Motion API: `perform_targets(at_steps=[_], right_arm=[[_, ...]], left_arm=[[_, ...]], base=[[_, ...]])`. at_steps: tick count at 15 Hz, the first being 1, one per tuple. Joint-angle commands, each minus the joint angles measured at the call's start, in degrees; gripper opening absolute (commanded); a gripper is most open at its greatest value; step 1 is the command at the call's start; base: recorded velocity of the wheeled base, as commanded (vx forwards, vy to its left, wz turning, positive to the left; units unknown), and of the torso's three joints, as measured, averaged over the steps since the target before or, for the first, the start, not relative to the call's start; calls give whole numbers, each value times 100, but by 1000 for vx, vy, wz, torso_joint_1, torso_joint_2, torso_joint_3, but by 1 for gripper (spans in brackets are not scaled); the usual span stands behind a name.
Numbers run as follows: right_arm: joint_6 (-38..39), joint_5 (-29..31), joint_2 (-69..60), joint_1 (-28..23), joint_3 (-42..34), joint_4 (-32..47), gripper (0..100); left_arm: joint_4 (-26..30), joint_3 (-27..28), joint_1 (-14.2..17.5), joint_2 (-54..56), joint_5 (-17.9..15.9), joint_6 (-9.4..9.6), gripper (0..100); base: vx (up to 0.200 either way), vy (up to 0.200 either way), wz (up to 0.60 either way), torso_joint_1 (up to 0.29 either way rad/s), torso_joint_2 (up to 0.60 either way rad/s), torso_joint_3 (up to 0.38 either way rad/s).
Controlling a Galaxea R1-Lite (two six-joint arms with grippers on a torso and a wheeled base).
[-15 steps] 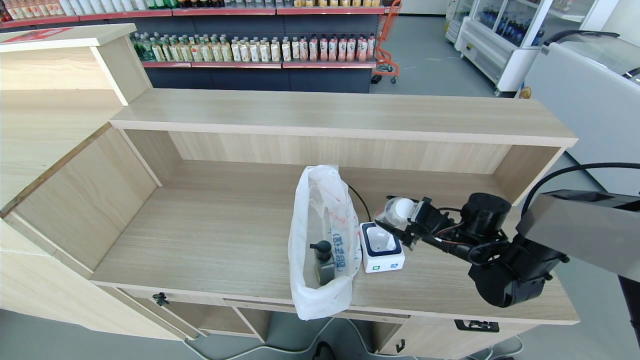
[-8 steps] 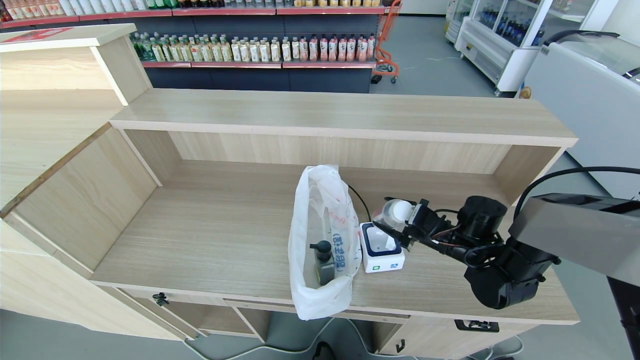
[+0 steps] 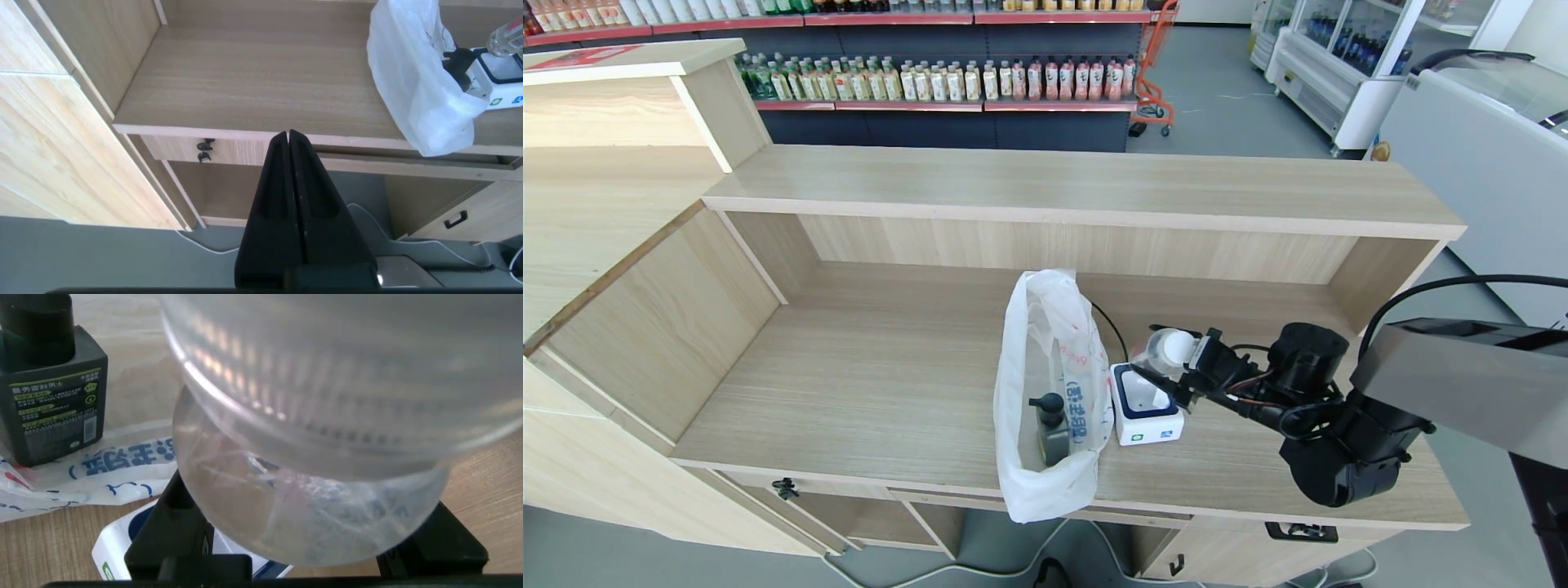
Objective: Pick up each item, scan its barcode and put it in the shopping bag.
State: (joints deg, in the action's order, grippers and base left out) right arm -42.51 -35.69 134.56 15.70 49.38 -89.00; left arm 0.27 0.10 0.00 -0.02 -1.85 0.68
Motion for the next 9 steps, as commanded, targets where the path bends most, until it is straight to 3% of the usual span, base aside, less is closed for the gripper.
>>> perform_targets(at_steps=[1,5,7,9], right_arm=[[-3,1,9,3,-8,6,0],[32,1,9,12,19,-91,0],[331,10,-70,21,10,-100,0],[1096,265,-685,29,-43,-100,0]], left_arm=[[0,-1,0,2,1,2,0],[0,-1,0,2,1,2,0],[0,-1,0,2,1,2,0],[0,-1,0,2,1,11,0]], base=[[0,0,0,0,0,0],[0,0,0,0,0,0],[0,0,0,0,0,0],[0,0,0,0,0,0]])
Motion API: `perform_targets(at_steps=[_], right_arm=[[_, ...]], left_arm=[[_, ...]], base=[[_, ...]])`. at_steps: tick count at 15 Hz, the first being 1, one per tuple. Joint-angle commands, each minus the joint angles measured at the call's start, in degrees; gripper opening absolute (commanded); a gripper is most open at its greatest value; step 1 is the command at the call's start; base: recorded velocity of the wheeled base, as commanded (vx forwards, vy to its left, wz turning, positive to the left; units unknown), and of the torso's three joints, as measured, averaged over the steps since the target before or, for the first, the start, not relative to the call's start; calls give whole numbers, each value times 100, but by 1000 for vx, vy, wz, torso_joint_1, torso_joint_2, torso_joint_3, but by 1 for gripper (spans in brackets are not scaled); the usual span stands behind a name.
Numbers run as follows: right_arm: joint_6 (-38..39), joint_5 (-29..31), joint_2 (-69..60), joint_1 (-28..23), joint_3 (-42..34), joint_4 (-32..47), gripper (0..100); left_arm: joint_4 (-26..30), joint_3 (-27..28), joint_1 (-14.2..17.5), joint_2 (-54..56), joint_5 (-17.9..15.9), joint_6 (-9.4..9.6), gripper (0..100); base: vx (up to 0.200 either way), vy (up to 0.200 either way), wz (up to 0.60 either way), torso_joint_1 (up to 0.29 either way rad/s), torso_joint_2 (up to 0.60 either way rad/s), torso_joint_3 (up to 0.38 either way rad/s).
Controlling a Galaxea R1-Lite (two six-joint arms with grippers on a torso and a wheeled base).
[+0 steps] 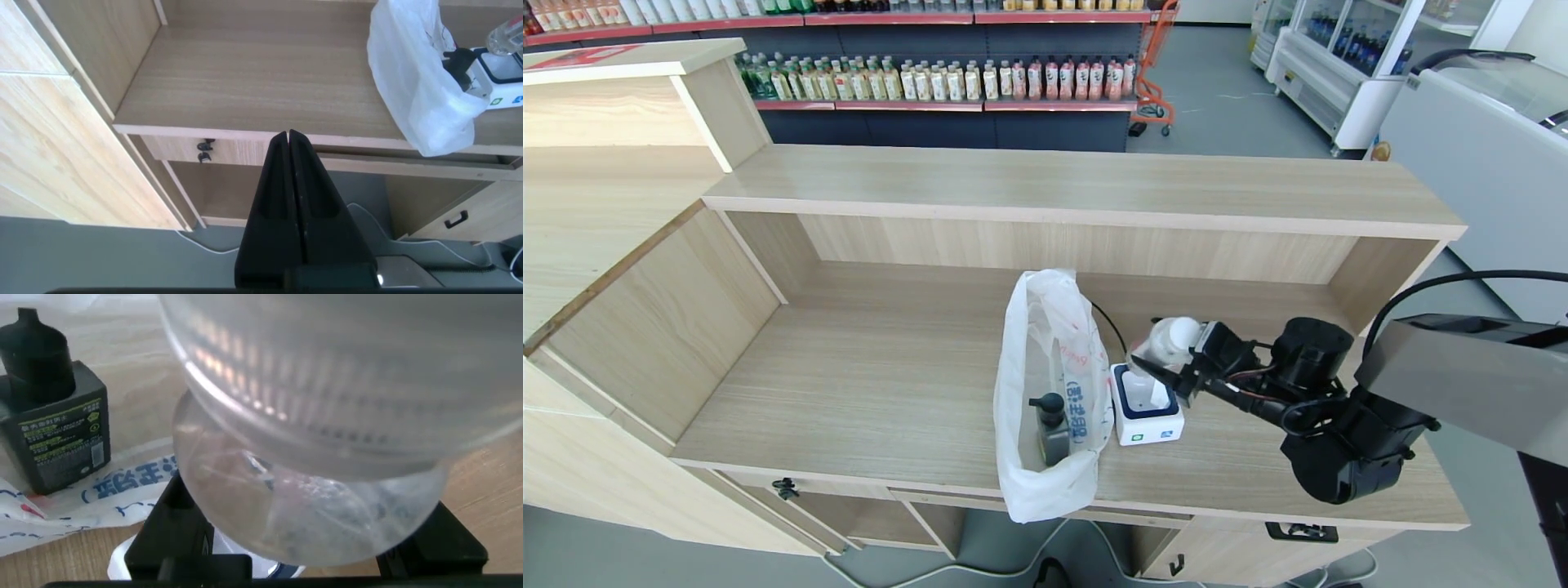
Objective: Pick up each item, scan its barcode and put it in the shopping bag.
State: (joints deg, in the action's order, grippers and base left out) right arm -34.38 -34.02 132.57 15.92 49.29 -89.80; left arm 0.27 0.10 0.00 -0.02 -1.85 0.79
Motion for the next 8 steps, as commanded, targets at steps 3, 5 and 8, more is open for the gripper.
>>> perform_targets(at_steps=[3,5,8], right_arm=[[1618,1583,-1673,104,-218,683,0],[2225,2286,-2060,254,-200,1368,0],[2814,2866,-2368,385,-60,2256,0]], left_arm=[[0,8,0,2,1,0,0],[0,-1,0,2,1,-9,0],[0,-1,0,-6,1,-9,0]], base=[[0,0,0,0,0,0],[0,0,0,0,0,0],[0,200,0,-4,-2,2]])
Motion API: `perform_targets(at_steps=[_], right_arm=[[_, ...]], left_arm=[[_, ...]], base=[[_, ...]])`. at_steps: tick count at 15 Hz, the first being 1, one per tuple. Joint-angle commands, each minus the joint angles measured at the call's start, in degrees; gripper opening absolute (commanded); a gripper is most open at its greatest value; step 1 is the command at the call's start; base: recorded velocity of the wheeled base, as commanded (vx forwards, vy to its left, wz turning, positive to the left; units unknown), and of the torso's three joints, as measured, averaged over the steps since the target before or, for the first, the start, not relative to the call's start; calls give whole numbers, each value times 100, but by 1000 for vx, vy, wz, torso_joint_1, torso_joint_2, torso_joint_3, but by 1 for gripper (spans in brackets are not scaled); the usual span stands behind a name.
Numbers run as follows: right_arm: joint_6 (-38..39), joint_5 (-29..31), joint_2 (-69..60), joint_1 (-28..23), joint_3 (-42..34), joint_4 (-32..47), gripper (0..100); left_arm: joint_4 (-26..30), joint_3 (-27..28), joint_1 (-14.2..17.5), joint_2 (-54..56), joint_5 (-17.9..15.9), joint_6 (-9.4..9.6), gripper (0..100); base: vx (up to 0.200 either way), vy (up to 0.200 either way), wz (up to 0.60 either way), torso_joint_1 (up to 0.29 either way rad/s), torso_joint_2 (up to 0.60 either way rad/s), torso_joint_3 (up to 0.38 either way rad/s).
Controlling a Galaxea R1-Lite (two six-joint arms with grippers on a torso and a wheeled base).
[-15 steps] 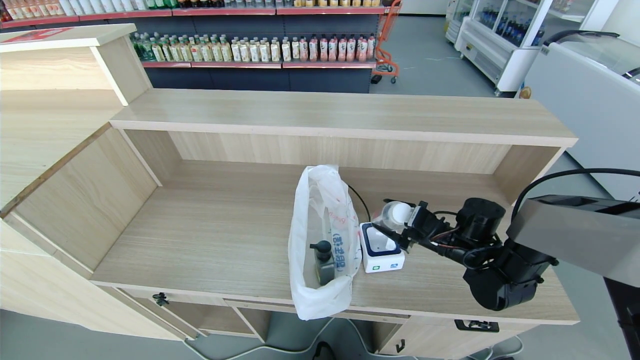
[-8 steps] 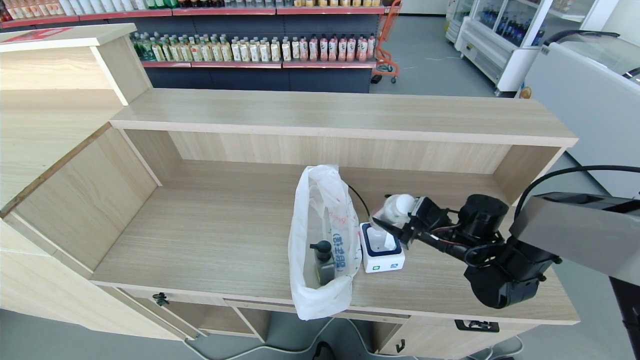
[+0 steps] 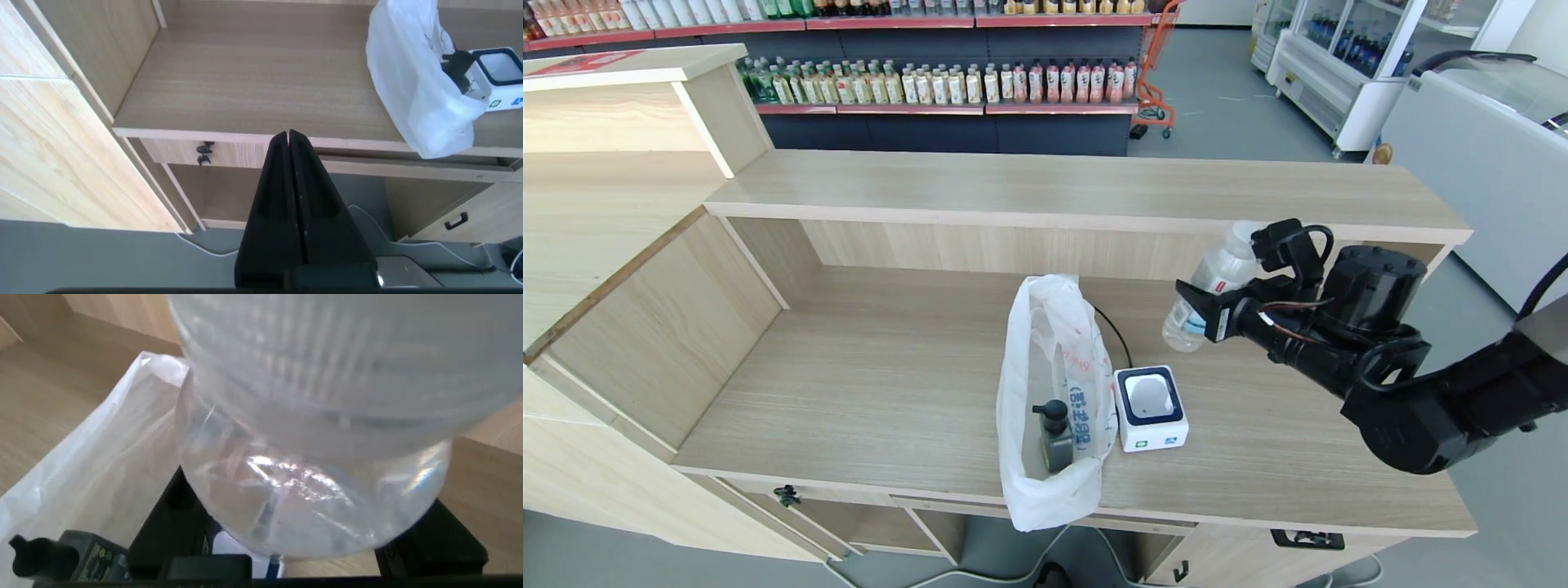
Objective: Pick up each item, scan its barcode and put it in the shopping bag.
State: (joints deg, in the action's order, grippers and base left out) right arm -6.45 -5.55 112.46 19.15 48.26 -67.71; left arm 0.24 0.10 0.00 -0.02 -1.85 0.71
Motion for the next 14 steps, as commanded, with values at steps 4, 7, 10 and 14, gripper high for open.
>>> perform_targets(at_steps=[4,7,10,14], right_arm=[[38,19,-136,80,227,188,0],[293,27,215,212,535,196,0],[434,1,470,247,649,478,0],[443,1,909,388,632,434,0]], left_arm=[[2,-1,0,-6,1,0,0],[2,-1,0,2,10,-9,0],[2,-1,0,2,1,-9,0],[2,-1,0,2,1,-9,0]], base=[[0,200,0,9,2,4],[0,0,0,0,0,0],[0,0,0,0,0,0],[0,0,0,0,0,0]])
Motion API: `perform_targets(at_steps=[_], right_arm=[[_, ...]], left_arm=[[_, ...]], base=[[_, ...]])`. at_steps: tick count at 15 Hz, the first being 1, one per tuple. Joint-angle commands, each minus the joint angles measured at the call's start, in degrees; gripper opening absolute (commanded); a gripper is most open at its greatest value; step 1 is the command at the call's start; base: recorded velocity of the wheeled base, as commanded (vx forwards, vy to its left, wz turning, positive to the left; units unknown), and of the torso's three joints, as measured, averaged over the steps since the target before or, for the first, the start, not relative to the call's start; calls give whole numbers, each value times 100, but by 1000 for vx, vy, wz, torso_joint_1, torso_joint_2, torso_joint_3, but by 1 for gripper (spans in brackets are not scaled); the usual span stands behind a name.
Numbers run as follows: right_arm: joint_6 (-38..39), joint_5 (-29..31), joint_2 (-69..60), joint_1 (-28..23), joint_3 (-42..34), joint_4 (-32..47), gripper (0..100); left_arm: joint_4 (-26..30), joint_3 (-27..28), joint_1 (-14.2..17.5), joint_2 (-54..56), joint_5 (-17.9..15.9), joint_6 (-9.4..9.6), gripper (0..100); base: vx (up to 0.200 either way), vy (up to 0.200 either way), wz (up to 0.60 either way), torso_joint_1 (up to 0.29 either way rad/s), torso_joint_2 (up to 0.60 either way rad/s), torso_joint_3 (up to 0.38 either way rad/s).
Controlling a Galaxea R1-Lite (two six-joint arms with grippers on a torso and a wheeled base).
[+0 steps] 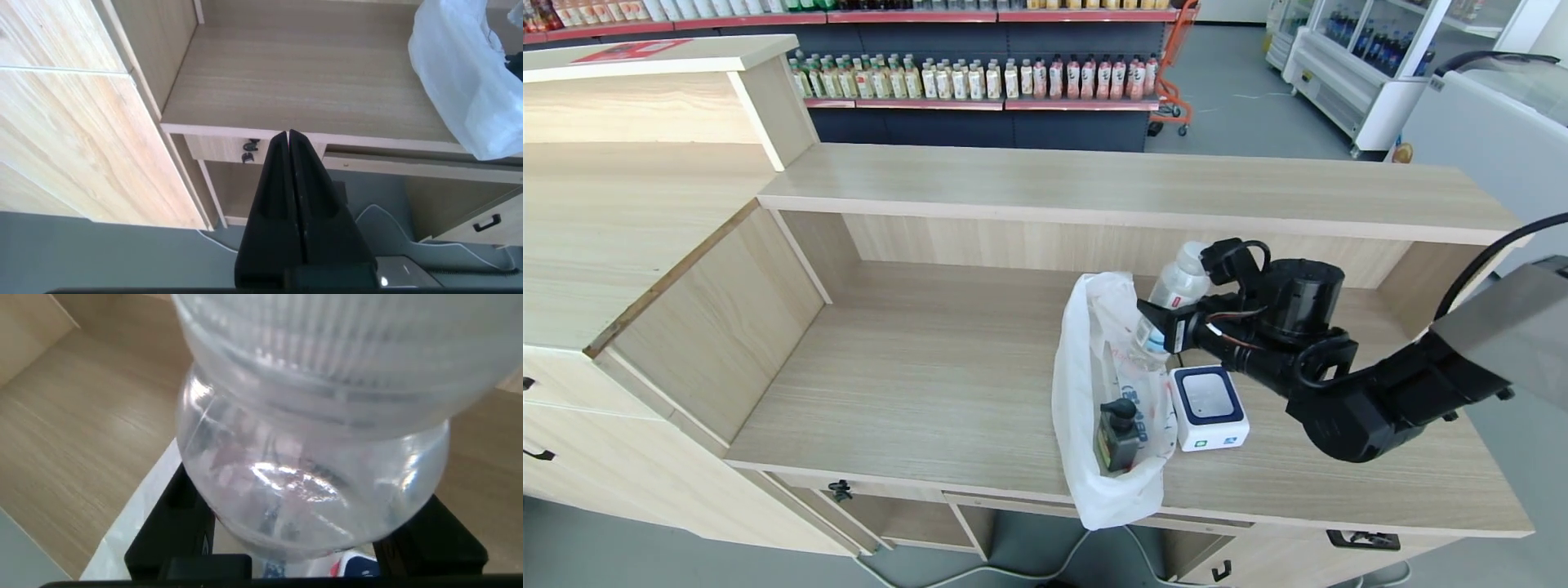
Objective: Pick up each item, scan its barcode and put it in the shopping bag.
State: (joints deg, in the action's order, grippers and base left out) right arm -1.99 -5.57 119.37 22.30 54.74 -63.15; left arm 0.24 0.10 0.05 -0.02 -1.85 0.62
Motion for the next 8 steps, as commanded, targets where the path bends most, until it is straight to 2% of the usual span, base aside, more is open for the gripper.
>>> perform_targets(at_steps=[1,6,8], right_arm=[[-3,3,218,108,-24,-22,0],[-83,3,561,205,99,-75,0],[-425,-5,825,214,371,-101,0]], left_arm=[[2,8,-5,2,1,-1,0],[2,-1,-5,2,1,-1,0],[2,-1,-5,2,1,-1,0]], base=[[0,0,0,0,0,0],[0,0,0,0,0,0],[0,0,0,0,0,0]])
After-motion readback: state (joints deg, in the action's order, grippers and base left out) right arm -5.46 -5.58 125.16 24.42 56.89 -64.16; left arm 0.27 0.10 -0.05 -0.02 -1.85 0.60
